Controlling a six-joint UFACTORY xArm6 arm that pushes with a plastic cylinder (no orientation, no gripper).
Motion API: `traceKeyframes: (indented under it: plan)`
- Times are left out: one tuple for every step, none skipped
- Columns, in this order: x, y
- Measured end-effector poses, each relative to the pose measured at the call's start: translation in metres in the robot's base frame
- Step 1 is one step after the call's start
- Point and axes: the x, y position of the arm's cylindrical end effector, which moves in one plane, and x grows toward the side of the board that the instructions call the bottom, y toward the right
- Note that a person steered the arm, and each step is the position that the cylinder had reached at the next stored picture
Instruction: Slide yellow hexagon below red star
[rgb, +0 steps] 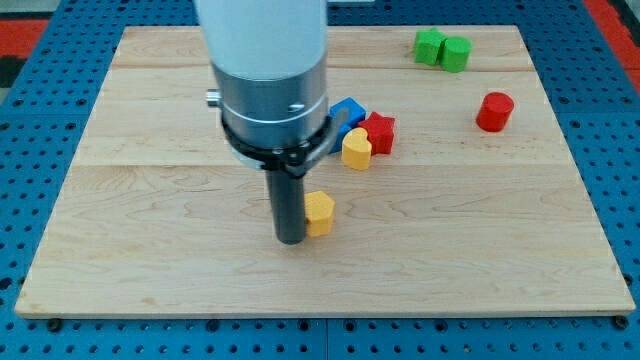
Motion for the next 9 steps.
traceKeyframes:
  plan:
    - [0.0,0.027]
    - [0.0,0.048]
    - [0.001,0.048]
    - [0.003,0.028]
    - [0.003,0.025]
    - [0.003,0.03]
    - [-0.007,0.03]
    - [-0.018,0.034]
    - [-0.028,0.042]
